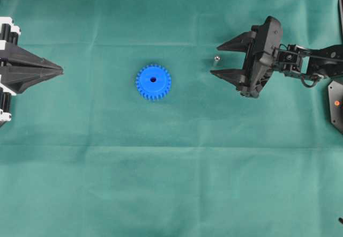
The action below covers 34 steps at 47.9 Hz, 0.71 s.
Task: Insert the shaft placed at a random location into the center hole of the medium gear at another random location.
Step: 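Move the right gripper over the silver shaft and close on it, then lift the shaft with the right gripper and carry it left toward the gear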
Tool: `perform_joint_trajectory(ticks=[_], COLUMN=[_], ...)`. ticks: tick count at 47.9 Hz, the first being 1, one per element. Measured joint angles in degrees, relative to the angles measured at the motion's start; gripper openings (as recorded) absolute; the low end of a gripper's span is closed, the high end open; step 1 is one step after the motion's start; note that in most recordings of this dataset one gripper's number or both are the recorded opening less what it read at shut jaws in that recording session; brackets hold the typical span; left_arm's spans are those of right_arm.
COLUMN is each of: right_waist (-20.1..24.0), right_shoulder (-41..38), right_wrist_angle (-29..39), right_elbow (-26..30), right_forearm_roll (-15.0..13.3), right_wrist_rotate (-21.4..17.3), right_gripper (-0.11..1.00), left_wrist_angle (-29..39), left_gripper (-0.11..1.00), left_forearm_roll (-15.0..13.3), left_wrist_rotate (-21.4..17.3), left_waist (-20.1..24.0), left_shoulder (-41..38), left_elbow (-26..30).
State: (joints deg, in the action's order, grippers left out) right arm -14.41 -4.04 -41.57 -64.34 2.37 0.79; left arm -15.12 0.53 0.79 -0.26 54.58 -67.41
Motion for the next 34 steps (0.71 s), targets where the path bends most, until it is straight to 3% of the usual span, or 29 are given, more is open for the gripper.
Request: perform_joint_trajectory(ticks=[11,22,34], right_waist=[0.0,-0.1,-0.2], right_shoulder=[-0.3,-0.3,-0.3], right_wrist_angle=[-0.3,-0.3,-0.3], right_elbow=[0.1,0.3,0.3], right_forearm_roll=[0.2,0.2,0.2], right_wrist_rotate=[0.0,0.0,0.1], right_gripper=[0.69,0.15,0.13], left_wrist_angle=[0.1,0.1,0.8], left_gripper=[0.00,0.00,0.00], left_forearm_roll=[0.0,0.0,0.0], left_wrist_rotate=[0.0,0.0,0.0], left_waist=[0.0,0.0,0.0], left_shoulder=[0.0,0.0,0.0], left_elbow=[0.0,0.0,0.0])
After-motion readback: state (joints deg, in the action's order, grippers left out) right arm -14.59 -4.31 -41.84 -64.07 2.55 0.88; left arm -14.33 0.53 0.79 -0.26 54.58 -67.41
